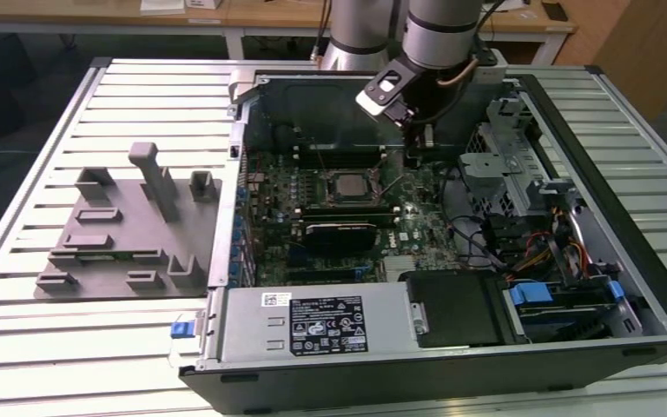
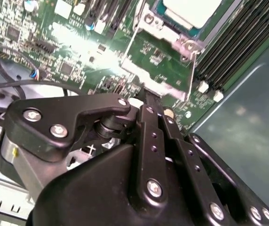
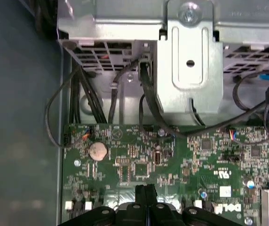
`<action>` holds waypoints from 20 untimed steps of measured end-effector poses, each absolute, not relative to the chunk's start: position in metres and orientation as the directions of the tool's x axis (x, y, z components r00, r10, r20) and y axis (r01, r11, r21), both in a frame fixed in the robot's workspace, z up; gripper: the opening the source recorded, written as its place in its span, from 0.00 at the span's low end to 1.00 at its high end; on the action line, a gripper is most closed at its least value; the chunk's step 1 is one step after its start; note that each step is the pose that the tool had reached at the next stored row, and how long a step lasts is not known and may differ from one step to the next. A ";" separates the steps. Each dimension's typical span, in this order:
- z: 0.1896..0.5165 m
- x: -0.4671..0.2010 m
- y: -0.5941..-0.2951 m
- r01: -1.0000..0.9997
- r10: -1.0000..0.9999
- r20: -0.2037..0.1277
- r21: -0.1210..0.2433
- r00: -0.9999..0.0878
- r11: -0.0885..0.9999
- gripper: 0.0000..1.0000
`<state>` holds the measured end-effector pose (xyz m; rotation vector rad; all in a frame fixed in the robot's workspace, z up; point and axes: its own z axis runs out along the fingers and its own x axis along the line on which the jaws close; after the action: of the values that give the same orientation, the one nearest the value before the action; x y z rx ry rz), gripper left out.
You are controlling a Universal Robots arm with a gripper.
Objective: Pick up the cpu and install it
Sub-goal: 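Close the cpu cover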
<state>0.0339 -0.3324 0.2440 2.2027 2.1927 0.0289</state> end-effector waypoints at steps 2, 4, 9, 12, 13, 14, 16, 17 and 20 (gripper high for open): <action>0.244 0.029 -0.332 0.999 1.000 -0.010 0.039 0.005 -0.005 0.11; 0.244 0.025 -0.332 0.999 1.000 -0.010 0.041 0.006 -0.005 0.11; 0.244 0.013 -0.332 0.999 1.000 -0.010 0.045 0.006 -0.006 0.11; 0.244 0.007 -0.332 0.999 1.000 -0.010 0.046 0.006 -0.006 0.11; 0.244 0.005 -0.332 0.999 1.000 -0.010 0.046 0.006 -0.006 0.11; 0.244 0.004 -0.332 0.999 1.000 -0.010 0.046 0.006 -0.006 0.11; 0.244 0.002 -0.332 0.999 1.000 -0.010 0.046 0.006 -0.006 0.11; 0.244 0.002 -0.332 0.999 1.000 -0.010 0.046 0.006 -0.006 0.11; 0.244 -0.001 -0.332 0.999 1.000 -0.010 0.046 0.006 -0.006 0.11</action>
<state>-0.0007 -0.3324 0.2438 2.1995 2.1861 0.0394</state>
